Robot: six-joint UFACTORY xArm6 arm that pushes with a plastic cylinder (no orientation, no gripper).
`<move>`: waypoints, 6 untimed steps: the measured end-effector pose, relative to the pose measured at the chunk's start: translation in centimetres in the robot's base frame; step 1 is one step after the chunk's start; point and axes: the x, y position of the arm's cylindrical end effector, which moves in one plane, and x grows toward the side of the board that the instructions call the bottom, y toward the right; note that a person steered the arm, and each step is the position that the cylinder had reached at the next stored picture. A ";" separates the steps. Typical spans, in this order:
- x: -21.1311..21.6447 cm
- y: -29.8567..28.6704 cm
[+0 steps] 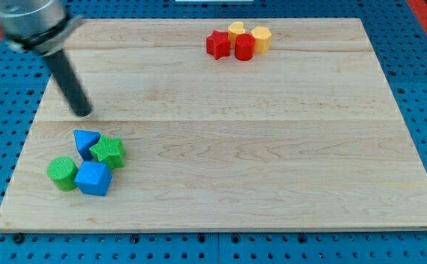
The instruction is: Move the yellow hexagon and the red circle into the group of blocks
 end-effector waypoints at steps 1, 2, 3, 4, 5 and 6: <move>-0.6 13.4; -3.3 26.8; -14.8 33.5; -19.4 31.4; -13.8 24.2; -9.3 16.7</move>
